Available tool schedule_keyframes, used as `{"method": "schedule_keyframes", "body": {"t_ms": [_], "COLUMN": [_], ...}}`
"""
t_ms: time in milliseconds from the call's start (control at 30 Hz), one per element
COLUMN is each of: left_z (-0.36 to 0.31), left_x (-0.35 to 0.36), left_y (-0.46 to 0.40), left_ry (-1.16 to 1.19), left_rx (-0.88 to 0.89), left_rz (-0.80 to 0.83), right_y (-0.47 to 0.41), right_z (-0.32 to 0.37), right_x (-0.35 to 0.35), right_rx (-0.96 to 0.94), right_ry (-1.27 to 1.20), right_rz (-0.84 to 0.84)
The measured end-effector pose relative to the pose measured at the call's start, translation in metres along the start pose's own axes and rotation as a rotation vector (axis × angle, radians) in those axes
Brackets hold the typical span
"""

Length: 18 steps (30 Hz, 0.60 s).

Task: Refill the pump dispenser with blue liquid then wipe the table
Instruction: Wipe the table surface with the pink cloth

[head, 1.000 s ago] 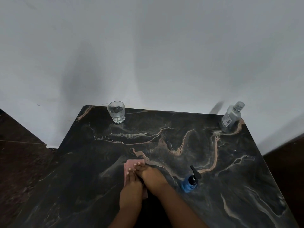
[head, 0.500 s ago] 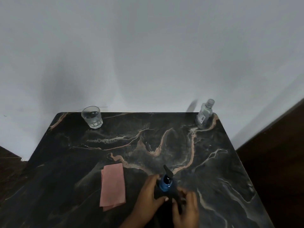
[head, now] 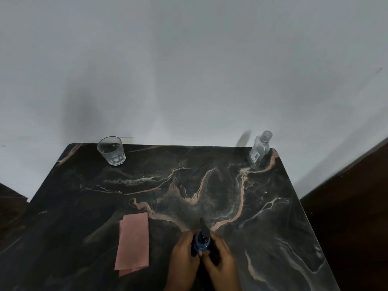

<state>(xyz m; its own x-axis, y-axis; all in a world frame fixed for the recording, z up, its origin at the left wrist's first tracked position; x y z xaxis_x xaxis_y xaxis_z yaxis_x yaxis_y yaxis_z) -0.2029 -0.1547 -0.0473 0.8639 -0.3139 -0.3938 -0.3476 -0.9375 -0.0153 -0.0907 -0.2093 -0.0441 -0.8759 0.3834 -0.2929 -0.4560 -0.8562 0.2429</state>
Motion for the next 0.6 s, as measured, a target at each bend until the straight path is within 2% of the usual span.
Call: {"method": "schedule_keyframes", "body": {"t_ms": [133, 300, 500, 600], "left_z": [-0.017, -0.052, -0.071, -0.073], "left_x": [0.001, 0.016, 0.044, 0.061], "left_y": [-0.023, -0.092, -0.165, -0.195], "left_ry": [0.005, 0.01, -0.065, -0.075], "left_rx": [0.031, 0.102, 0.217, 0.181], "left_rz": [0.009, -0.001, -0.036, 0.019], "right_y": [-0.016, -0.072, -0.141, -0.171], "right_z": [0.007, 0.04, 0.069, 0.07], "right_x": [-0.006, -0.031, -0.061, -0.072], "right_rx": [-0.008, -0.055, -0.144, -0.162], "right_ry": [-0.073, -0.076, 0.073, 0.144], "right_rz": [-0.029, -0.08, -0.151, -0.194]}}
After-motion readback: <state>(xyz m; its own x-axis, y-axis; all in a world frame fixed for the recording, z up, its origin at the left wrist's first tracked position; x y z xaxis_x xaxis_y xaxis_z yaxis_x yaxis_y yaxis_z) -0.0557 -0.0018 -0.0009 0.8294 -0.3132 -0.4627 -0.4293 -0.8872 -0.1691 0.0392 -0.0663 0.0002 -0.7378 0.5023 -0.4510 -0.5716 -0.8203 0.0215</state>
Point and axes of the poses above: each hand's wrist, its own y-axis away from the middle knuckle, its own x-axis out of the palm, z = x × y, the point moved 2 cm from there along -y, towards the middle knuckle, and after that the axes turned 9 degrees about x, right-handed, at the moved point
